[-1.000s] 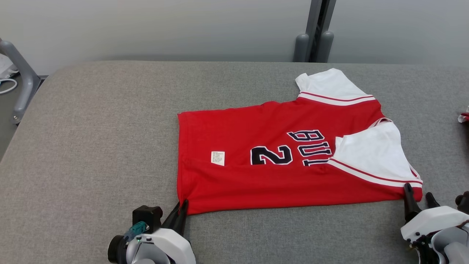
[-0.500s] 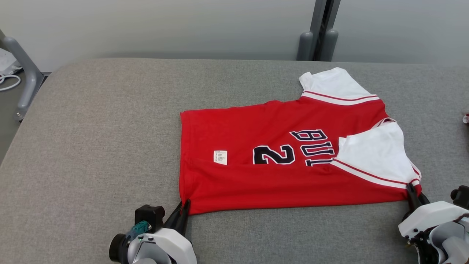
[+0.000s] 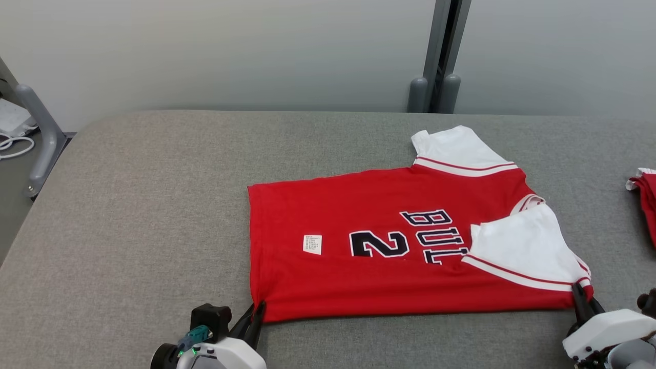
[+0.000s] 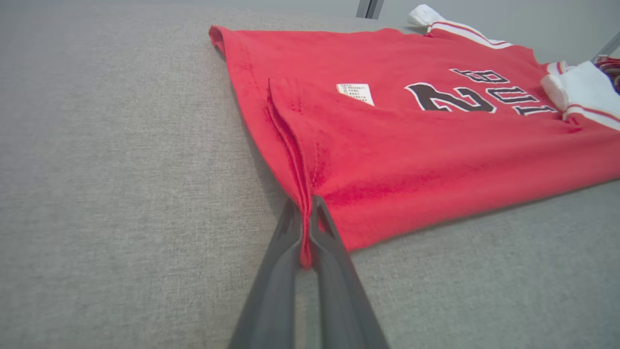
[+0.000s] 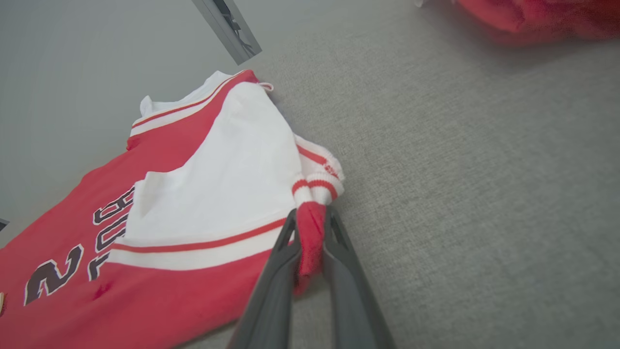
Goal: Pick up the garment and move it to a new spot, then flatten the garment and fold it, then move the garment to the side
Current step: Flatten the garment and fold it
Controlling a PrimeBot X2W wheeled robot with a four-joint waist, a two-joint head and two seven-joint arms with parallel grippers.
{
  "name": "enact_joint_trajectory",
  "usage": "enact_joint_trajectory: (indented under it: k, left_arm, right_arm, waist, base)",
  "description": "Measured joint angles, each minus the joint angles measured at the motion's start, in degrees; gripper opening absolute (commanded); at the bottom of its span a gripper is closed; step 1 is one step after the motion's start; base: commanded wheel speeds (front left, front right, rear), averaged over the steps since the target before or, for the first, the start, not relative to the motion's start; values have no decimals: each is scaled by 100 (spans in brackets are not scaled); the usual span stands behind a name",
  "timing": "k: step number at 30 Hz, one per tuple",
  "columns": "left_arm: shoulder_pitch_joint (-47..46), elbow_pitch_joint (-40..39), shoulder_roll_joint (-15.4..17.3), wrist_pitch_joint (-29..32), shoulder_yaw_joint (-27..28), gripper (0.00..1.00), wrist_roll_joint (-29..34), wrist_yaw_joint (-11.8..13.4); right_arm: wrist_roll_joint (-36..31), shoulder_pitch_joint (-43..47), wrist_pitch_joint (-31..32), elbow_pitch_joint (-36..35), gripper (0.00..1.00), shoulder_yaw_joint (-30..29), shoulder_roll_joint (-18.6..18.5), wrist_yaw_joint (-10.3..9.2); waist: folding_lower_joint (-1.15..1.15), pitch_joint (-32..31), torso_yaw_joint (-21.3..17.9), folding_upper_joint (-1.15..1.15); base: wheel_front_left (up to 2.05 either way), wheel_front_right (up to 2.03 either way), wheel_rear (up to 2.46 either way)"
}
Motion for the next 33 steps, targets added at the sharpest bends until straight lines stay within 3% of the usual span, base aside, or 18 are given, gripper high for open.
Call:
enact_joint_trajectory:
  k: [11,23,24,25,26,27,28,29,33]
  left_arm:
    - [344,-78,188,0,40,0,172,-104]
    - [1063,-420,348,98,-16,0,147,-114]
    - [1099,-469,356,138,-32,0,146,-114]
    - [1129,-520,361,198,-38,0,127,-114]
    - [1154,-566,363,249,-46,0,101,-113]
    - [1177,-608,375,288,-48,18,97,-112]
    - [1195,-650,393,296,-43,76,96,-74]
    - [1209,-694,411,297,-44,100,97,-40]
    - [1255,-890,485,388,11,100,42,57]
  right_arm:
    - [617,773,-4,-309,0,-99,23,2]
    - [770,1523,23,-871,0,-348,58,8]
    - [786,1538,23,-889,20,-393,51,8]
    - [798,1541,32,-910,100,-447,43,8]
    - [827,1540,54,-924,100,-503,35,7]
    - [823,1541,65,-943,100,-531,1,0]
    - [821,1542,66,-959,100,-575,-41,-1]
    - [806,1541,65,-983,100,-624,-65,-1]
    - [601,1528,63,-1049,100,-730,-159,-1]
  waist:
    - [0,-252,-101,0]
    - [0,-327,-233,0]
    - [0,-322,-233,0]
    - [0,-322,-230,0]
    - [0,-326,-225,0]
    - [0,-330,-220,0]
    - [0,-336,-215,0]
    - [0,-343,-210,0]
    - [0,-381,-195,0]
  base:
    - [0,0,0]
    - [0,0,0]
    - [0,0,0]
    - [0,0,0]
    - [0,0,0]
    - [0,0,0]
    - [0,0,0]
    - [0,0,0]
    - [0,0,0]
